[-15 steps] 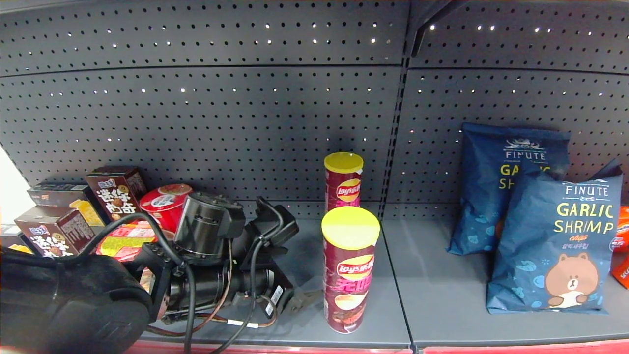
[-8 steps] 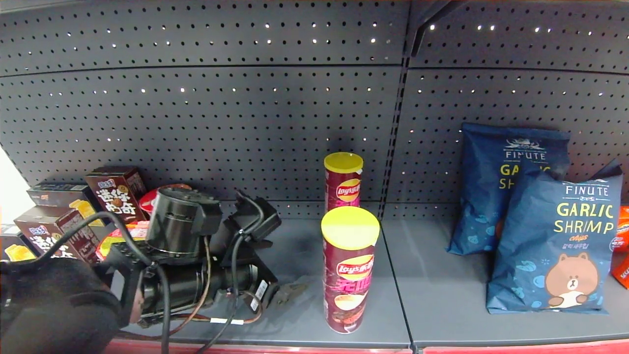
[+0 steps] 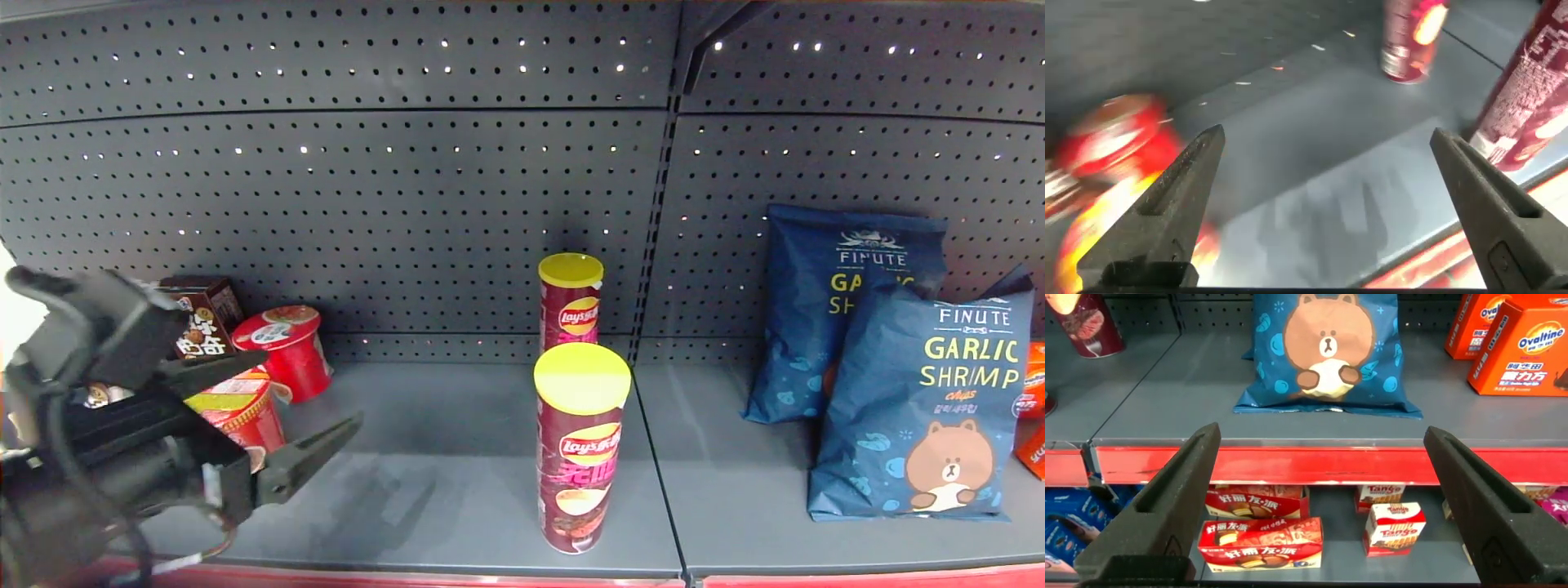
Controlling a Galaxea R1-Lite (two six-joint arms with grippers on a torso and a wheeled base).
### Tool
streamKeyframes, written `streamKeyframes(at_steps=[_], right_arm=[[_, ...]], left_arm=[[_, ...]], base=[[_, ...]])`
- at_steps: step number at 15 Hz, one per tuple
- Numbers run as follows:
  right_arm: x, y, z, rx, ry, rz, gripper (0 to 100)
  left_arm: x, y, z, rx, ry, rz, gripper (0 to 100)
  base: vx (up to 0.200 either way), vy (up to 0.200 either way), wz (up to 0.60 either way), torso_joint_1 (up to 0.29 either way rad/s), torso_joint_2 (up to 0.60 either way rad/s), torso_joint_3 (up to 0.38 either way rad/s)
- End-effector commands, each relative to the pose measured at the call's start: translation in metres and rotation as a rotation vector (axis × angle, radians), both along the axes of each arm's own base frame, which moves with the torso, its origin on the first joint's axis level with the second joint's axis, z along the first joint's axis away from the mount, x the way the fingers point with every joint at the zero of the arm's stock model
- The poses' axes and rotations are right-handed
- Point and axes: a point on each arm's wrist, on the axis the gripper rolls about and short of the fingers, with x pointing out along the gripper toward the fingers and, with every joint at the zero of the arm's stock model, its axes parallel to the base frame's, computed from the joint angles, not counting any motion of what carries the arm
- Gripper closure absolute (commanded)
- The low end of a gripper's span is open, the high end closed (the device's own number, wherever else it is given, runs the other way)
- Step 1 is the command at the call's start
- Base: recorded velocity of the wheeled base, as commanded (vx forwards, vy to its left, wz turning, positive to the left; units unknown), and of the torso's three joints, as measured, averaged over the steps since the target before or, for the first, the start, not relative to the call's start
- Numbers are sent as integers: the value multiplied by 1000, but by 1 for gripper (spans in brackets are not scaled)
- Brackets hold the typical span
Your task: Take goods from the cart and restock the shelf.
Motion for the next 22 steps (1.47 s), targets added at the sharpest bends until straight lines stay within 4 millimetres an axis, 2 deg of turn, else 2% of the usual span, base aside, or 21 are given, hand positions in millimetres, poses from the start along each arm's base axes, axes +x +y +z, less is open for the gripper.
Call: streamKeyframes(at_steps=[1,3,5,6,7,10,14,22], right_arm=[[0,0,0,0,1,1,0],[0,0,0,0,-1,0,0],[0,0,0,1,1,1,0],[0,0,0,0,1,0,0],[0,0,0,0,-1,0,0],[0,0,0,1,1,4,0],[0,0,0,0,-1,3,0],[0,0,0,1,-1,3,0]], left_arm=[[-77,42,-18,-53,-167,163,0],[-104,52,-29,-77,-248,232,0],[-121,58,-51,-99,-227,274,0],[-129,60,-66,-112,-192,296,0],[-144,63,-91,-119,-153,312,0],[-163,68,-120,-144,-119,327,0],[-161,67,-121,-203,-90,325,0],[-161,67,-122,-200,-90,316,0]], base=[[0,0,0,0,0,0],[0,0,0,0,0,0],[0,0,0,0,0,0],[0,0,0,0,0,0],[0,0,0,0,0,0],[0,0,0,0,0,0],[0,0,0,0,0,0],[0,0,0,0,0,0]])
